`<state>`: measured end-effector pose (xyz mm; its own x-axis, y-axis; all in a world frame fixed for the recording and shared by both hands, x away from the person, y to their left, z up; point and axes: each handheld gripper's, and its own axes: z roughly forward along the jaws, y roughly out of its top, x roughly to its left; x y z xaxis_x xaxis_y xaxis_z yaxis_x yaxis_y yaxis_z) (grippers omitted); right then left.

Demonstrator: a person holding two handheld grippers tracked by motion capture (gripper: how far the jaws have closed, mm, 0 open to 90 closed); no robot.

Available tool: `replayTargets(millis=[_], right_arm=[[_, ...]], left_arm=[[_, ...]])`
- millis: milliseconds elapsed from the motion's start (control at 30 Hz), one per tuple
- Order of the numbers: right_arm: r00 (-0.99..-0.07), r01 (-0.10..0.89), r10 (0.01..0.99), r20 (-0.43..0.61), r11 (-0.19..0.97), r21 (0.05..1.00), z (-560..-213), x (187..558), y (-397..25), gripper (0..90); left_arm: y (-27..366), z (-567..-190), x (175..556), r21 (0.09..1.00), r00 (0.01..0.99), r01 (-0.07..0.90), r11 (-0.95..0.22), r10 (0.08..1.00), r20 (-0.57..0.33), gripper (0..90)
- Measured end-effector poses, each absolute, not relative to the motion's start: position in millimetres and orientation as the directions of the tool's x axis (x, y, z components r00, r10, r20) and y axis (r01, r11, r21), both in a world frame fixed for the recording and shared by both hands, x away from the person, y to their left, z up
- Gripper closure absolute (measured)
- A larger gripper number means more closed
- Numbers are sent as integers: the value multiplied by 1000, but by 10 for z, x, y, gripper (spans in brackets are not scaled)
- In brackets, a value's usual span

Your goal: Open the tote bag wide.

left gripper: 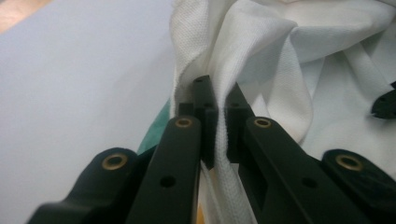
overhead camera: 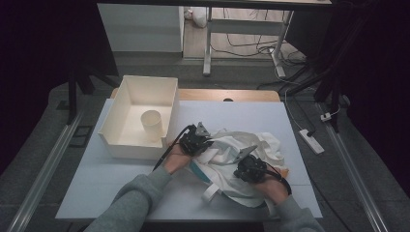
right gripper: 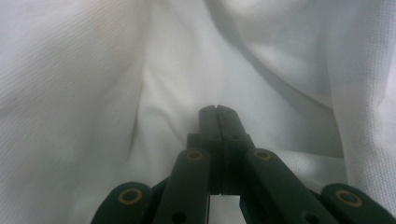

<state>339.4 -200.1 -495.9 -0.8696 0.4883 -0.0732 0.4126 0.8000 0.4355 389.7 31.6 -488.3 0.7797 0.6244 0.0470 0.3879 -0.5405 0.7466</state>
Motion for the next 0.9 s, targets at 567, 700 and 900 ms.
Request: replayTargets(millis=[567,700,900], right_arm=[[-840,383,526,-134,750,540,-4807,3330,-2235,900],[-793,335,557,-247,736,588,-4718,3481,-2242,801],[-786,284,497,-368,819,499,-4848,3636,-2026,540]], left_arm=[[319,-4886,3907,749,775,406,-524,631,22,867],[321,-4894,3915,745,779,408,-528,627,18,865],[320,-4892,3903,743,780,407,-532,625,20,863]])
